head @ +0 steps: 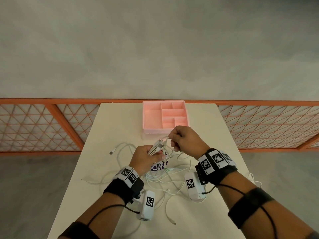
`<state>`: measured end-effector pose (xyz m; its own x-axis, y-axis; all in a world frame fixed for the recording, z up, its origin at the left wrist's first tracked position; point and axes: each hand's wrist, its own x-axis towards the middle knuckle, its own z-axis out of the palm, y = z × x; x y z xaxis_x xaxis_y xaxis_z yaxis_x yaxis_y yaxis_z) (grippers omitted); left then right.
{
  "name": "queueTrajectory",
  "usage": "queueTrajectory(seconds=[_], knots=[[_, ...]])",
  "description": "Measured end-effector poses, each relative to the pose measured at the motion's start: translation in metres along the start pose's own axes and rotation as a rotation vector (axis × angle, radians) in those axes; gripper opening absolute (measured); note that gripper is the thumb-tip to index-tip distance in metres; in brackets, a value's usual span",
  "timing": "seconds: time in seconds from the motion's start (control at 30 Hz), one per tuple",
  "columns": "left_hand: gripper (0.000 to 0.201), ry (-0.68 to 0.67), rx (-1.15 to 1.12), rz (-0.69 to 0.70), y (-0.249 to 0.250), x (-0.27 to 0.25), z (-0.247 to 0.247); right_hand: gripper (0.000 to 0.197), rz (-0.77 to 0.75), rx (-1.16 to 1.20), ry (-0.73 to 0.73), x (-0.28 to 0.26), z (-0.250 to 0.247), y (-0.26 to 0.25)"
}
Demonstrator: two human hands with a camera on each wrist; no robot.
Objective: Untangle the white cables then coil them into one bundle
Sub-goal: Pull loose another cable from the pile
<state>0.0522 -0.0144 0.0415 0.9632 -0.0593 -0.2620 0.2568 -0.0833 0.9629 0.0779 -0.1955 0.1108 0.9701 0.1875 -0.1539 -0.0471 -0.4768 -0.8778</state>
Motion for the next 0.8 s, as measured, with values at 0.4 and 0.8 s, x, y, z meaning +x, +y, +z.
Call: queueTrajectory(seconds=[0.4,0.8], knots=[[0.007,0.003,0.225,0.092,0.002,0.007,-0.013,0.018,-0.015,0.333,0.305,0.001,-0.034,-0.017],[0.006,-0.015,0.137,0.189,0.006,0.007,-0.013,0.015,0.067,-0.212,0.098,-0.007,-0.036,0.017]])
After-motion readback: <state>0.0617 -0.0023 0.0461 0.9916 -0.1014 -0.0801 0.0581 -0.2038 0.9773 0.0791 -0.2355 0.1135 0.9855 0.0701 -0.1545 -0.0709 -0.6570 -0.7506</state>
